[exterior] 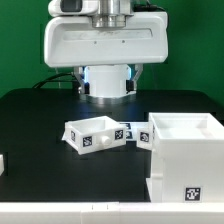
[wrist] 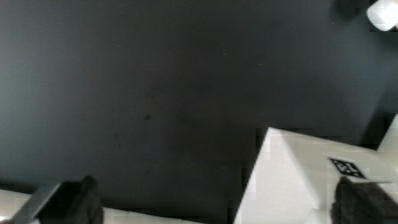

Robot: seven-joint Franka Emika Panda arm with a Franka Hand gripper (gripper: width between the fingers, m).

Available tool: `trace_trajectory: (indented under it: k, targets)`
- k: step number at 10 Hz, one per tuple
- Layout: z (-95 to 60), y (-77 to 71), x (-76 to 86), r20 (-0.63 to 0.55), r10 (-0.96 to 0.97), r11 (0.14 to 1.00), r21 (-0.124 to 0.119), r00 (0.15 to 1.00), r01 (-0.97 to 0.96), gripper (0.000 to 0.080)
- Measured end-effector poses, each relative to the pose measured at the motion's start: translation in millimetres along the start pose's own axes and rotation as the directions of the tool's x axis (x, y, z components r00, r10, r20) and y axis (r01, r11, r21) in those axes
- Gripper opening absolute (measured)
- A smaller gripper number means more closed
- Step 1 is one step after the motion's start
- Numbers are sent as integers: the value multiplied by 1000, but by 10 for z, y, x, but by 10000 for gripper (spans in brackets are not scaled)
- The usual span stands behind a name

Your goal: Assemble drawer

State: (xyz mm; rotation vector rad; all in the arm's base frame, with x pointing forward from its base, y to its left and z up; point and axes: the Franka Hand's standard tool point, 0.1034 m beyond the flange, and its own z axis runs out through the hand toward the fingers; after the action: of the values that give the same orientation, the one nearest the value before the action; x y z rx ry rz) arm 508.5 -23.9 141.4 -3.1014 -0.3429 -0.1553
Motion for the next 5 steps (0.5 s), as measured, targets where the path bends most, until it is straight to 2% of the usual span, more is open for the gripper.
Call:
trace_trajectory:
  k: [2, 4, 5]
  targets:
    - [24, 9, -17, 3, -15, 1000, 1, 1000, 15, 649]
    - [154, 70, -216, 26, -101, 995, 13, 995, 100, 649]
    - [200, 53, -338, 42, -105, 994, 19, 994, 104, 649]
